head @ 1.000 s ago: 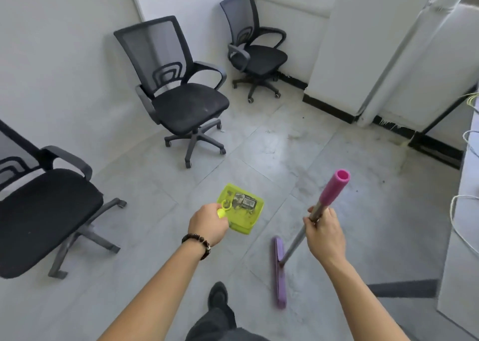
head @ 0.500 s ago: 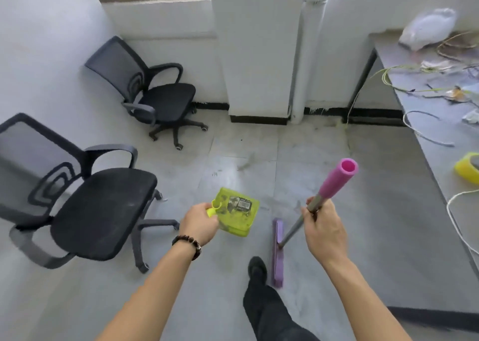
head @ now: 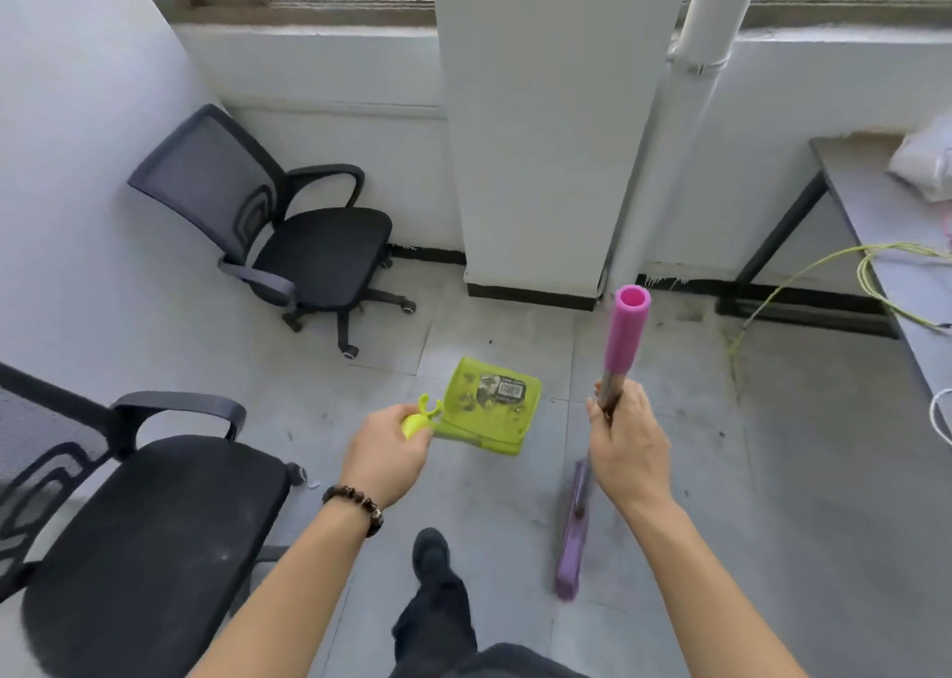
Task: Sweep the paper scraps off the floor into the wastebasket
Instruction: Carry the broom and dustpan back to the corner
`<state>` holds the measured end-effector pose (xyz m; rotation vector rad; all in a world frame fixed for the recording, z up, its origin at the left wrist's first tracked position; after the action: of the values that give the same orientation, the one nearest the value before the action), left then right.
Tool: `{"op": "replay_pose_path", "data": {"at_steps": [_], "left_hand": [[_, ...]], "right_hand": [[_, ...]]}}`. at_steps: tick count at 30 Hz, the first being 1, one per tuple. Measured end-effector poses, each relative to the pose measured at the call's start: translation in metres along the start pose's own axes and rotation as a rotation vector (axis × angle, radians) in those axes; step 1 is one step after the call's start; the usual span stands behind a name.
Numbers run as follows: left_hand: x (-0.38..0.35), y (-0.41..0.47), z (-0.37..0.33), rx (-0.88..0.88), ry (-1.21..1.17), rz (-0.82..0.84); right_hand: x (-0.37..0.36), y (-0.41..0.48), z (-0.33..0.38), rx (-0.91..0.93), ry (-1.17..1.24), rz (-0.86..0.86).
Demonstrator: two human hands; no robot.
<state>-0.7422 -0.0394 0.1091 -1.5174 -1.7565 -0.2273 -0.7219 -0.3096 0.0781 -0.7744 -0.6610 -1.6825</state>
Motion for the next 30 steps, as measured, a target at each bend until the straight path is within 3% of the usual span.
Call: {"op": "replay_pose_path", "data": {"at_steps": [13,23,30], "left_hand": [[-0.025,0.356,-0.126,-0.094,0.254,0.304],[-0.078,0.528,-0.260,-0.393,0.703,0.528],[-0.098,0.600,-0.294,-0.233,0.577,0.497]], "right_hand": [[-0.062,0.270,0.014,-0.261,-0.057,-0.136],[-0.086,0.398,0.021,-0.372,0.123,-0.253],[-0.113,0.477,-0.005,-0.473,0.277,-0.186]]}}
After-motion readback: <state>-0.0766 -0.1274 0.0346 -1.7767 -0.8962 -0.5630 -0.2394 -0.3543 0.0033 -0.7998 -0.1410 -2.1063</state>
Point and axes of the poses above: each hand's wrist, its own y-axis towards the middle knuckle, its own x-axis out of the back of the hand, z = x × y, the point moved 3 cm from there along y, towards the middle knuckle, and after that the axes turned 3 degrees about -y, right-handed, at the moved point
